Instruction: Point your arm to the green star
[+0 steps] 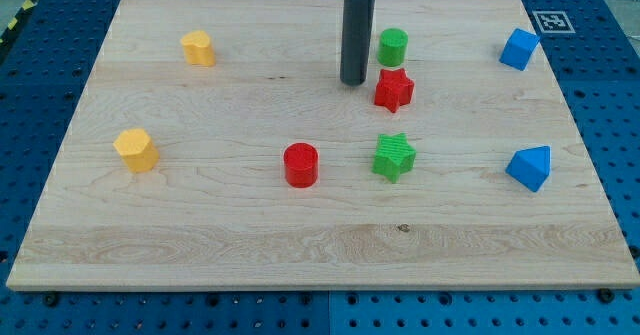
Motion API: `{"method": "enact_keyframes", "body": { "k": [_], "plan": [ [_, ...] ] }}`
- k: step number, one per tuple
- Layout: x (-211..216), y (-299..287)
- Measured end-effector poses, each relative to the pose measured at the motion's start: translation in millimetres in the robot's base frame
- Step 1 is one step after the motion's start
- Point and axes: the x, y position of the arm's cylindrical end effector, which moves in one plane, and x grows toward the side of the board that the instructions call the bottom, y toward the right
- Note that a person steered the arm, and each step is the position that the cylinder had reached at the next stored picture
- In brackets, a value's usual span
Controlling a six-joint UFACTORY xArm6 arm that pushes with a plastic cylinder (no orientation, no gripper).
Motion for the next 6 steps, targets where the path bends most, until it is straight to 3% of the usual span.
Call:
{"method": "enact_keyframes", "body": {
  "k": [1, 2, 3, 4, 5, 6],
  "plan": [
    [10.4, 80.2],
    [-5.5, 142.6],
    [-7.0, 140.2],
    [19.1, 65.7],
    [95.7, -9.9],
    [158.5, -18.2]
  ]
}}
